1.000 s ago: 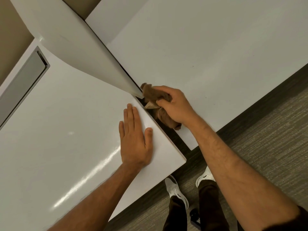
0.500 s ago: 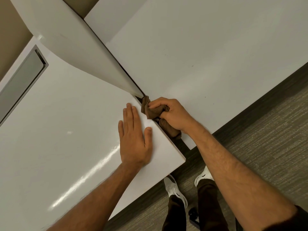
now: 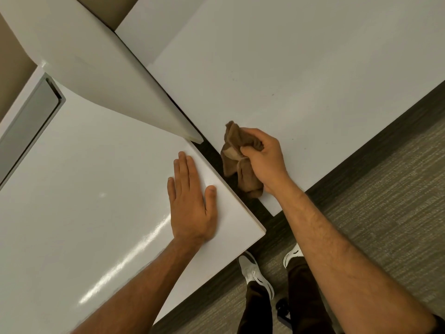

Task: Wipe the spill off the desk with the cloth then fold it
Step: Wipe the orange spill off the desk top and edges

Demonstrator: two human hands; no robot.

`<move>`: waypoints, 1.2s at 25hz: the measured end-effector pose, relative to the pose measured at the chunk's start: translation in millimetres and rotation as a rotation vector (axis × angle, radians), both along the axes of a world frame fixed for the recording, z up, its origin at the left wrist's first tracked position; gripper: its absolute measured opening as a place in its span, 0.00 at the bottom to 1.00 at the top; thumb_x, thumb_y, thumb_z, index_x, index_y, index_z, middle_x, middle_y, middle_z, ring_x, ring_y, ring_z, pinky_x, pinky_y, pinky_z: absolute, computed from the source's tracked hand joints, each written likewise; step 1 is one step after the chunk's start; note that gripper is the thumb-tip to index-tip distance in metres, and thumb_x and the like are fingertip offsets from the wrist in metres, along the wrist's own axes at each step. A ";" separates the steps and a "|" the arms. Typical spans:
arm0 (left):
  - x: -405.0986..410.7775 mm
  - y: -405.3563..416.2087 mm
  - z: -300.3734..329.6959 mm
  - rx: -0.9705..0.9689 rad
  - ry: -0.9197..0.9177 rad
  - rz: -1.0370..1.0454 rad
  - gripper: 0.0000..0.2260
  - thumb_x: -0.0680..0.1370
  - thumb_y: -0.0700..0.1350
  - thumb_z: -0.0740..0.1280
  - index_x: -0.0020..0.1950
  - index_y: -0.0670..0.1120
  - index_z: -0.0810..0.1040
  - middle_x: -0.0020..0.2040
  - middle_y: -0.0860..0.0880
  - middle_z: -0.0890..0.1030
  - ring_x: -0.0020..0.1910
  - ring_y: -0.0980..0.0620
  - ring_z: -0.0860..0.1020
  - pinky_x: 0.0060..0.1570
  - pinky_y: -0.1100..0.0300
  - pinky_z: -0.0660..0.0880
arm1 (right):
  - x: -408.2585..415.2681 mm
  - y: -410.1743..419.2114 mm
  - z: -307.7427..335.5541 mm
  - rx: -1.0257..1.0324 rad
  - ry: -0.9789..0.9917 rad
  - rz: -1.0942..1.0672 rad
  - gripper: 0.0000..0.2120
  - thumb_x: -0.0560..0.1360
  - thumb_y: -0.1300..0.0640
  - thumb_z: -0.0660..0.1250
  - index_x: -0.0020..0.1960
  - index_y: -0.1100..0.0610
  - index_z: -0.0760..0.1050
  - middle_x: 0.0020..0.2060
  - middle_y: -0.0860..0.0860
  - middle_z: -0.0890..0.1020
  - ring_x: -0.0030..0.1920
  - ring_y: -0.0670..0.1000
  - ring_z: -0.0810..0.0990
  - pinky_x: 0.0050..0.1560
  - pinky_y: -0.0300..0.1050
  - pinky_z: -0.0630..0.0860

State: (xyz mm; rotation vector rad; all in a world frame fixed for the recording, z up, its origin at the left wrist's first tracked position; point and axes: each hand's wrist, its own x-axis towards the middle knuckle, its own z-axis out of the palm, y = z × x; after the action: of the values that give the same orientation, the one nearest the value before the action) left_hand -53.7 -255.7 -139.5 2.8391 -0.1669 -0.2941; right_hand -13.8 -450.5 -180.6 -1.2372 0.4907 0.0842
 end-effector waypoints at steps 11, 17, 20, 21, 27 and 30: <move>0.9 2.2 -2.6 0.002 -0.022 -0.016 0.33 0.85 0.59 0.49 0.86 0.49 0.42 0.86 0.53 0.42 0.85 0.54 0.41 0.83 0.51 0.40 | 9.2 9.4 1.9 0.047 -0.051 0.501 0.29 0.75 0.75 0.62 0.62 0.45 0.81 0.60 0.42 0.81 0.63 0.44 0.79 0.59 0.36 0.79; 0.2 0.3 -0.5 0.005 -0.019 -0.014 0.33 0.85 0.58 0.50 0.86 0.48 0.41 0.86 0.53 0.41 0.85 0.54 0.41 0.83 0.51 0.40 | -16.2 -8.6 -3.7 0.032 -0.042 0.531 0.35 0.71 0.78 0.60 0.51 0.37 0.84 0.60 0.42 0.83 0.62 0.41 0.80 0.58 0.34 0.78; 0.2 -0.9 1.3 0.013 -0.008 -0.006 0.34 0.84 0.58 0.50 0.86 0.48 0.42 0.86 0.53 0.42 0.85 0.54 0.41 0.82 0.52 0.39 | -39.3 -9.2 -9.6 0.039 -0.023 0.526 0.35 0.72 0.79 0.60 0.52 0.38 0.83 0.56 0.34 0.83 0.62 0.39 0.79 0.62 0.31 0.74; 0.3 -1.5 2.2 0.016 -0.005 -0.008 0.34 0.84 0.58 0.50 0.86 0.48 0.42 0.86 0.52 0.42 0.85 0.54 0.41 0.83 0.52 0.39 | -46.0 -10.0 -10.8 0.046 -0.022 0.520 0.34 0.72 0.79 0.60 0.53 0.40 0.83 0.55 0.34 0.83 0.62 0.39 0.79 0.63 0.32 0.73; 0.2 -3.8 7.2 0.010 0.011 -0.001 0.35 0.83 0.59 0.49 0.86 0.47 0.43 0.86 0.51 0.43 0.85 0.53 0.42 0.83 0.51 0.40 | -72.1 -28.9 -9.7 0.089 -0.003 0.565 0.33 0.71 0.80 0.61 0.53 0.44 0.85 0.56 0.36 0.84 0.62 0.40 0.80 0.64 0.33 0.73; 0.1 -2.8 7.1 0.008 0.007 0.000 0.34 0.83 0.58 0.50 0.86 0.46 0.43 0.86 0.52 0.43 0.85 0.53 0.42 0.83 0.51 0.39 | -82.8 -42.0 -8.4 0.126 0.020 0.605 0.32 0.71 0.81 0.61 0.52 0.46 0.86 0.56 0.41 0.85 0.62 0.43 0.81 0.65 0.35 0.74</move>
State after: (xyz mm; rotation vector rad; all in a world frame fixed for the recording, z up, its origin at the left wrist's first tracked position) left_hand -53.6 -258.5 -132.3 2.8453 -0.1653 -0.3053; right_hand -96.6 -492.5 -189.1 -1.2259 0.1112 0.6313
